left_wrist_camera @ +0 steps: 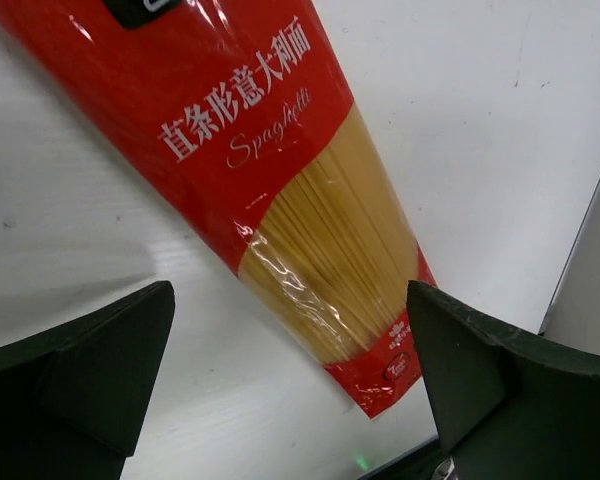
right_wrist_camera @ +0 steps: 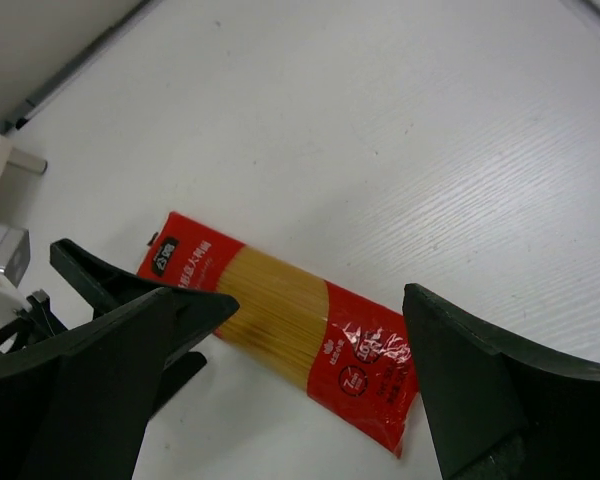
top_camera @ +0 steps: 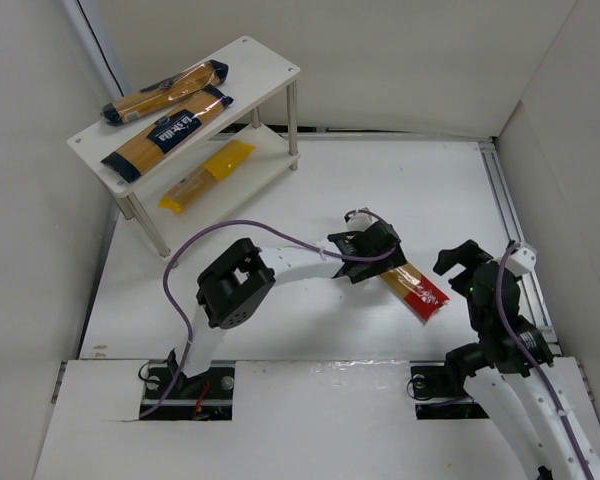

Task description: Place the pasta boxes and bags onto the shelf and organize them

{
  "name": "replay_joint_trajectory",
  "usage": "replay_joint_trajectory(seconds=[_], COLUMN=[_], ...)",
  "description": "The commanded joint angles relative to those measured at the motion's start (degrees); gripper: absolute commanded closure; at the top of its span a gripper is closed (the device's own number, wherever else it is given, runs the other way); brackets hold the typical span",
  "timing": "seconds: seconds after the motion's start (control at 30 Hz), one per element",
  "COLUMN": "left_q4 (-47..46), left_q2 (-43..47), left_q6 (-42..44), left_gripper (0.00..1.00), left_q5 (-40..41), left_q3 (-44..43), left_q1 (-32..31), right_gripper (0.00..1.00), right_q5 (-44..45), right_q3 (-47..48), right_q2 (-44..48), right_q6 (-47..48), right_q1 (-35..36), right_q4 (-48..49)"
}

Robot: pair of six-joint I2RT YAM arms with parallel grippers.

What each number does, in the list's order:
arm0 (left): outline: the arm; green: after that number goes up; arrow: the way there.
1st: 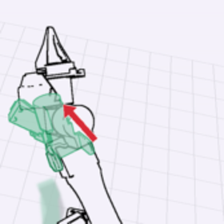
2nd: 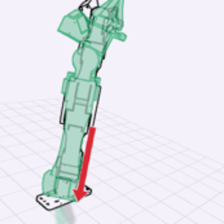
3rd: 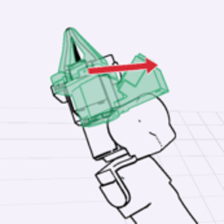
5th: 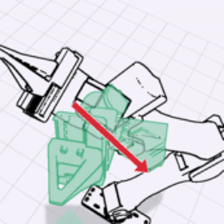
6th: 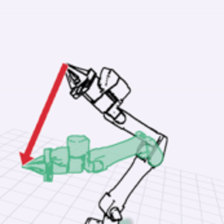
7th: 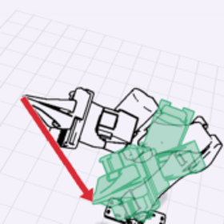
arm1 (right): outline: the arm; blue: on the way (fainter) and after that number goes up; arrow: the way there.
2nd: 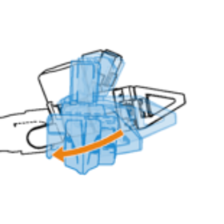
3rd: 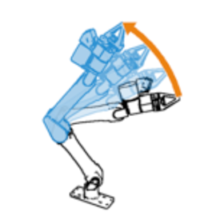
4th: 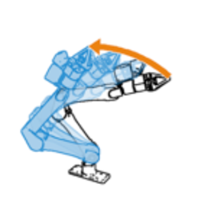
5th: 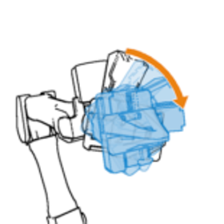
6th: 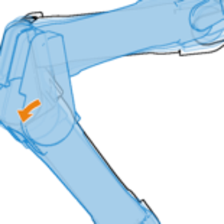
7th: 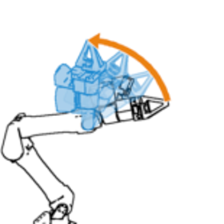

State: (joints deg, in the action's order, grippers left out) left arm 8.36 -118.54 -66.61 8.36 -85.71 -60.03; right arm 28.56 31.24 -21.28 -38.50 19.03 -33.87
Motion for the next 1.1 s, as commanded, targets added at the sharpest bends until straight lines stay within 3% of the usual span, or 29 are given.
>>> replay_joint_trajectory(seconds=[0.0, 0.17, 0.3, 0.37, 0.6, 0.77, 0.9, 1.0, 1.07], left_q4=[8.24, 18.95, 35.36, 37.69, 37.78, 40.31, 43.23, 44.02, 44.89], left_q2=[0.25, -5.55, -16.07, -18.47, -20.33, -20.33, -17.96, -17.95, -20.67], left_q6=[-6.07, -11.00, -12.23, -12.84, -12.32, -6.28, -3.89, -3.26, -1.86], left_gripper=[0.00, 0.00, 0.00, 0.00, 0.00, 0.00, 0.02, 0.10, 0.16], left_q5=[4.46, 9.21, 12.56, 12.65, 10.36, 10.36, 10.36, 9.83, 8.60], left_q3=[-5.16, -14.11, -28.96, -34.42, -34.43, -33.38, -25.93, -23.10, -26.42], left_q1=[-1.05, -1.58, -2.11, -2.11, -2.11, -2.11, -2.11, -2.11, -2.11], right_gripper=[0.00, 0.00, 0.00, 0.00, 0.00, 0.00, 0.00, 0.00, 0.00], right_q5=[4.58, 5.81, 7.04, 7.04, 6.42, 6.95, 7.57, 8.09, 8.62], right_q3=[2.42, 3.03, 2.51, 1.98, 1.36, 1.36, 0.84, 0.13, -0.48], right_q2=[1.94, 3.79, 6.94, 8.09, 11.61, 11.61, 12.75, 14.59, 16.52], right_q6=[-1.14, -1.14, -1.14, -1.14, -1.67, -1.67, -1.67, -1.67, -2.28], right_q1=[-0.48, -0.48, -0.48, -0.48, -0.48, -0.48, -0.48, -0.48, -0.48], right_q4=[-4.27, -6.29, -6.83, -6.83, -7.88, -7.35, -6.83, -6.83, -6.83])
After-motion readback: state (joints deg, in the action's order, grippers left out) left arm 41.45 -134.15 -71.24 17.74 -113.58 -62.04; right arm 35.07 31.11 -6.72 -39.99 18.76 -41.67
